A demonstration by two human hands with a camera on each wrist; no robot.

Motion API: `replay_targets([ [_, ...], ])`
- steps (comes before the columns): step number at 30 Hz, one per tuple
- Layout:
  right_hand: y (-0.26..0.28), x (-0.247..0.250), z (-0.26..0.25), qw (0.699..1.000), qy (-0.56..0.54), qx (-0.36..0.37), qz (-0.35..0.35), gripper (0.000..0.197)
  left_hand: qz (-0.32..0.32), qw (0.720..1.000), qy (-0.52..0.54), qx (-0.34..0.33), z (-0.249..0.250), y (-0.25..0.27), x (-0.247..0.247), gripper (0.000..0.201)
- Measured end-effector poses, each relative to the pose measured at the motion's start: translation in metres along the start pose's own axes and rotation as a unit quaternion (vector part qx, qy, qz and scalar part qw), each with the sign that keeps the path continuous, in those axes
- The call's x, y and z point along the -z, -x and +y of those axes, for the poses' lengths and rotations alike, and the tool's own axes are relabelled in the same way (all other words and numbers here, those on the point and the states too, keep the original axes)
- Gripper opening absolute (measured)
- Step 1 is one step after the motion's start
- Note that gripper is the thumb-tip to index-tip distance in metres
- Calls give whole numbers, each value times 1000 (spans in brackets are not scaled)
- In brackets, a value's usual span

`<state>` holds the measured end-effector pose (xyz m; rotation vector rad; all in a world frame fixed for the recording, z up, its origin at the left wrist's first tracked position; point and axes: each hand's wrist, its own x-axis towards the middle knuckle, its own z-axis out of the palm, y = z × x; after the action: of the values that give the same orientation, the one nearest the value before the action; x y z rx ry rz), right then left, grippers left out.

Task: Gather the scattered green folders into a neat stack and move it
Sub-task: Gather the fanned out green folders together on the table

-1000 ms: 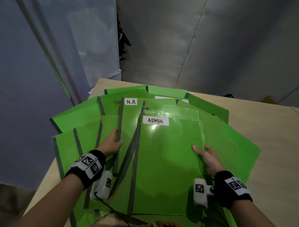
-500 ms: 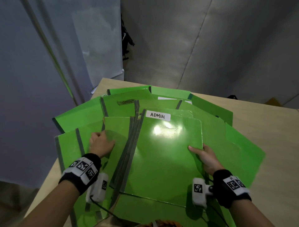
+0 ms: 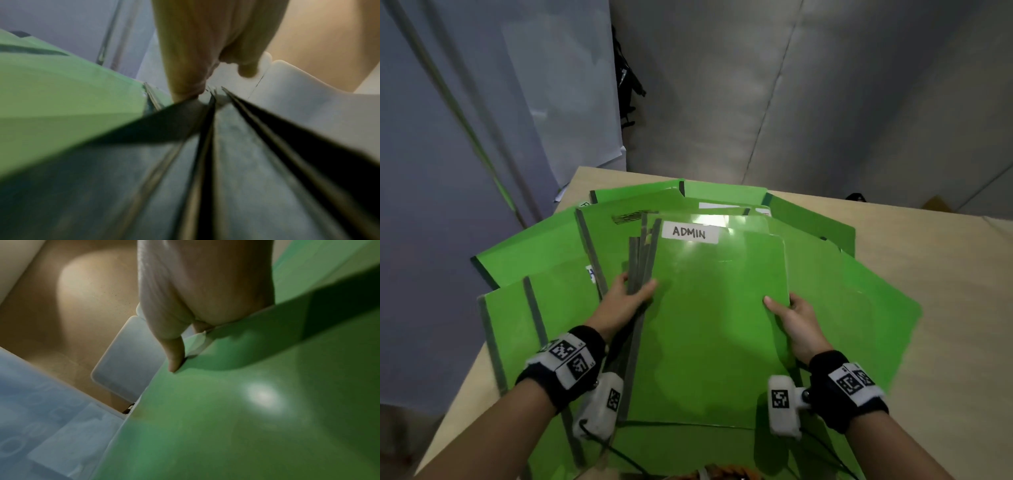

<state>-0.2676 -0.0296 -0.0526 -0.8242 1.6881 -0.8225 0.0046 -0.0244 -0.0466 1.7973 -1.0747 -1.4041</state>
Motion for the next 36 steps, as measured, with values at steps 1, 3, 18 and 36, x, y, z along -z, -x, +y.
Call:
replay_targets([
  [1, 2, -1, -1, 1000, 0, 3, -6, 71, -4, 1000, -27, 12, -2, -2, 1, 97],
  [3, 2, 3, -2, 999, 32, 9, -14, 58, -7, 998, -52, 29, -6, -5, 4, 106],
  [18, -45, 52, 5, 945, 292, -94, 112, 93, -5, 988, 154, -3, -9, -3, 4, 77],
  [36, -2, 21, -1, 984, 174, 26, -29, 21, -22, 990, 131, 42, -6, -8, -3, 103],
])
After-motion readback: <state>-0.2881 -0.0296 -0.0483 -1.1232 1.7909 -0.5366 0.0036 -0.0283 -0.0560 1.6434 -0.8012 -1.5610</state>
